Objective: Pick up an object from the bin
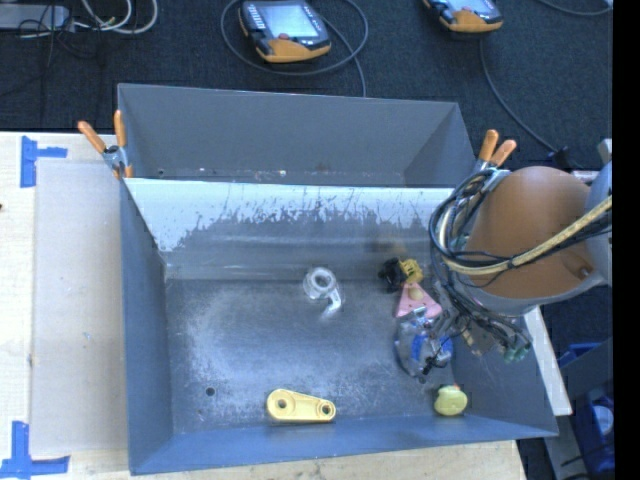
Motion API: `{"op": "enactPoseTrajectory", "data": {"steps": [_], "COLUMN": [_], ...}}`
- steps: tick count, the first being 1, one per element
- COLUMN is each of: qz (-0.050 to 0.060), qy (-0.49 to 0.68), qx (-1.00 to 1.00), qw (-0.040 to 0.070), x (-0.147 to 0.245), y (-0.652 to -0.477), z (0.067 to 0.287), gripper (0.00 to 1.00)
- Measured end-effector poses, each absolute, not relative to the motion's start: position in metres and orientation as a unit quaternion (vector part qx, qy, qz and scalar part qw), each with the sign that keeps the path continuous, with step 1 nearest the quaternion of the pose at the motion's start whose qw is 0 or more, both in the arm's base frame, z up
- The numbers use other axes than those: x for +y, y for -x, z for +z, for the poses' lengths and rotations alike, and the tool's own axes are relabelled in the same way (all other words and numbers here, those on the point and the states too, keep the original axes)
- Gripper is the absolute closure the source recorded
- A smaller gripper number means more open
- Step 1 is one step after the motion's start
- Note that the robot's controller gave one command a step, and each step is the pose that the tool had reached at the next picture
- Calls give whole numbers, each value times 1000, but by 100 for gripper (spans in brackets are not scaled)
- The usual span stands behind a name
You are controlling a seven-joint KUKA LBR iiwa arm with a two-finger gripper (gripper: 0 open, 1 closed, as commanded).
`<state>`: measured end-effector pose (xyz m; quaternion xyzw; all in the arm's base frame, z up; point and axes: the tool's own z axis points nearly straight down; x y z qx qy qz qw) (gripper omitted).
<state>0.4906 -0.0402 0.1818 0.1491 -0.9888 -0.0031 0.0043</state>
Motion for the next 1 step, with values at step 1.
{"op": "enactPoseTrajectory", "data": {"steps": [1], "qz": [-3], "qy": [-150], "qx": [-989], "qw": [4], "x": [-40], "y": [-491], "z": [182], "gripper": [100]}}
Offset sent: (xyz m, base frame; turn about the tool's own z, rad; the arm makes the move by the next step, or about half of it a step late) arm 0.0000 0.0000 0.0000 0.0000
